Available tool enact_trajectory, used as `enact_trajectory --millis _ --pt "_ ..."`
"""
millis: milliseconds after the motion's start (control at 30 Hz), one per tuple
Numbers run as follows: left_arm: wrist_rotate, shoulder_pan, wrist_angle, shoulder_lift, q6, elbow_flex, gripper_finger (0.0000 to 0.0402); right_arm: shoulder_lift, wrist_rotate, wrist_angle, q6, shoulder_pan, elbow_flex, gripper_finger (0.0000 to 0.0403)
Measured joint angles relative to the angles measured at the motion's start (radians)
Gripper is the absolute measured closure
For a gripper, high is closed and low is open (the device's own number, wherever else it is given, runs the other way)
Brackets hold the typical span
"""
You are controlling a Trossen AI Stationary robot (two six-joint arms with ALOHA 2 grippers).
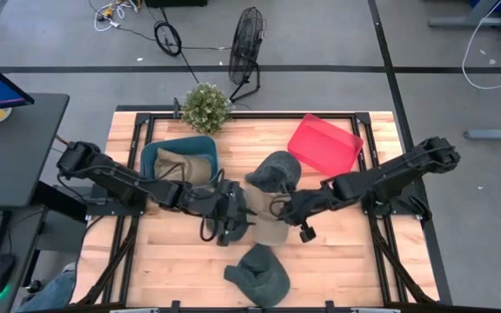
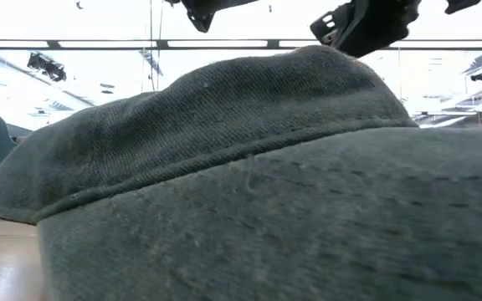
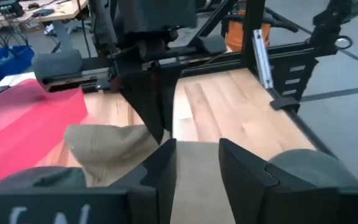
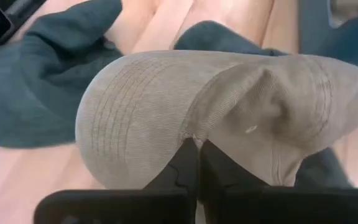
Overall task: Pick & Place hat
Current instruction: Put the brown cap into the blue bin
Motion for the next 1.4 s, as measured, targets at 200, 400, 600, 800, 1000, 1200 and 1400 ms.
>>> enact_trajectory --millis 200,400,600,800,1000,1200,1400 --pt "-0.001 0.056 -0.012 0.035 0.055 0.0 0.0215 0.035 -0.059 0.093 -0.138 -0.027 0.0 0.0399" --pt "0.121 0.077 -0.028 0.095 0.118 0.0 0.0171 0.088 -0.055 0.115 -0.199 -0.047 0.0 0.04" --pt "0.128 0.08 -0.034 0.164 0.049 0.0 0.0175 0.097 -0.056 0.171 -0.265 -0.045 0.0 0.0397" --pt "0.122 0.08 -0.033 0.173 -0.018 0.0 0.0207 0.098 -0.002 0.172 -0.268 -0.045 -0.001 0.0396" --pt "0.105 0.081 -0.05 0.173 -0.04 0.0 0.0303 0.098 0.081 0.171 -0.213 -0.045 -0.001 0.0384" --pt "0.037 0.081 -0.084 0.175 -0.126 0.0 0.0388 0.096 0.1 0.171 -0.175 -0.045 0.0 0.0341" --pt "-0.161 0.053 -0.136 0.151 -0.198 -0.001 0.0388 0.096 0.184 0.148 -0.093 -0.027 0.0 0.0283"
